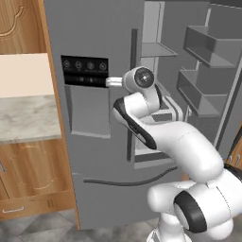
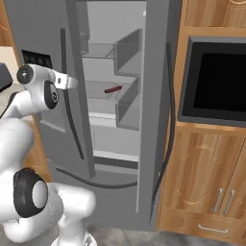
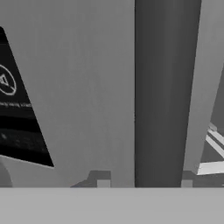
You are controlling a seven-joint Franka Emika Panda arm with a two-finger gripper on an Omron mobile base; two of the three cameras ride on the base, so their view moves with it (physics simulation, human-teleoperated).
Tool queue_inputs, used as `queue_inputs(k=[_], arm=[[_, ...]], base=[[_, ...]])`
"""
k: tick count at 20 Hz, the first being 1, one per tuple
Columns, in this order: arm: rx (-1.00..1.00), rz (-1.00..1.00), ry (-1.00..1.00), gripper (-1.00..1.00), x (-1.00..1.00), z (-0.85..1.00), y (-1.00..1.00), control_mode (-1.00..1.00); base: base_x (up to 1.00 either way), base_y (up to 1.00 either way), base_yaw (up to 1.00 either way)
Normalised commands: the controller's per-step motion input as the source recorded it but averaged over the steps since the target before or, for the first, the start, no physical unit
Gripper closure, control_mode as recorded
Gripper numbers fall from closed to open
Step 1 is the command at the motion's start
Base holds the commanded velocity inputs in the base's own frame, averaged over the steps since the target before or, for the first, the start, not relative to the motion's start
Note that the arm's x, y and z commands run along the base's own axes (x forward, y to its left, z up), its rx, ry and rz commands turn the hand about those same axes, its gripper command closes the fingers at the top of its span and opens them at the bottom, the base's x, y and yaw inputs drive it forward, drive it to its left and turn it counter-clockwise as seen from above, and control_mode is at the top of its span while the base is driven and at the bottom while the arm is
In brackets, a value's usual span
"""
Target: Move the hot dog bun to the plate on the dining table and place the condiment next to that plate. Then navigate to the fridge and take the sausage and place it on the plate as well.
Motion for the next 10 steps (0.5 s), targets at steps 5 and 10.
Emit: queue_inputs(k=[5,10], arm=[[0.00,-0.01,0.00,-1.00,-0.63,0.00,1.00,-1.00],[0.05,-0.01,-0.03,-1.00,-0.67,-0.03,0.61,-1.00]], base=[[0.00,0.00,0.00],[0.00,0.00,0.00]])
